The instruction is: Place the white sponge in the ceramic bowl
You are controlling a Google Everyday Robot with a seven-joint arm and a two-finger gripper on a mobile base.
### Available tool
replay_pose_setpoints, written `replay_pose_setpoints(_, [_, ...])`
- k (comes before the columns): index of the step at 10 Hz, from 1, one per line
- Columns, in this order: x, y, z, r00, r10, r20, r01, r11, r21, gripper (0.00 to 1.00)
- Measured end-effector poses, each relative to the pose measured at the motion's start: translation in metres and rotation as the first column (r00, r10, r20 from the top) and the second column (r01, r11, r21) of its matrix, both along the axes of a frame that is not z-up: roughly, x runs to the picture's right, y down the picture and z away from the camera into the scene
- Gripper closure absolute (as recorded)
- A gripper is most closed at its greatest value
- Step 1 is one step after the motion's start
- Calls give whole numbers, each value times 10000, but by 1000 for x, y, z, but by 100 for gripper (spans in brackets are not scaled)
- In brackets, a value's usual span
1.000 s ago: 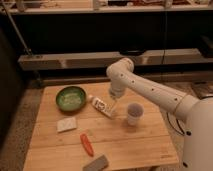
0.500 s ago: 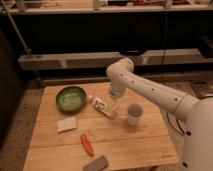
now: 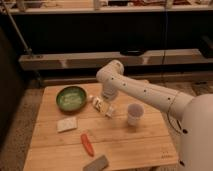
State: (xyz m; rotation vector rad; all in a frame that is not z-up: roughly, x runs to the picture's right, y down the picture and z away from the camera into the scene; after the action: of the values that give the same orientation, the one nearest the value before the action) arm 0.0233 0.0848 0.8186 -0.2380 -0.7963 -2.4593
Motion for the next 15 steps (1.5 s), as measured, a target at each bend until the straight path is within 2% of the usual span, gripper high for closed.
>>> replay_pose_setpoints(4, [-15,17,-1,9970,-765,142,763,9970,132,20])
replay_pose_setpoints(6, [-32,28,-5,9902,-1365,296,1357,9904,264,20])
replay_pose_setpoints(8, [-40,31,-5,9877,-1522,354,1511,9880,332,20])
replay_pose_setpoints(10, [-37,40,-5,9815,-1877,373,1863,9817,383,20])
replay_pose_setpoints(13, [-64,47,-6,9715,-2308,546,2281,9723,512,20])
replay_pose_setpoints(15, [-68,53,-10,9632,-2635,539,2604,9637,588,20])
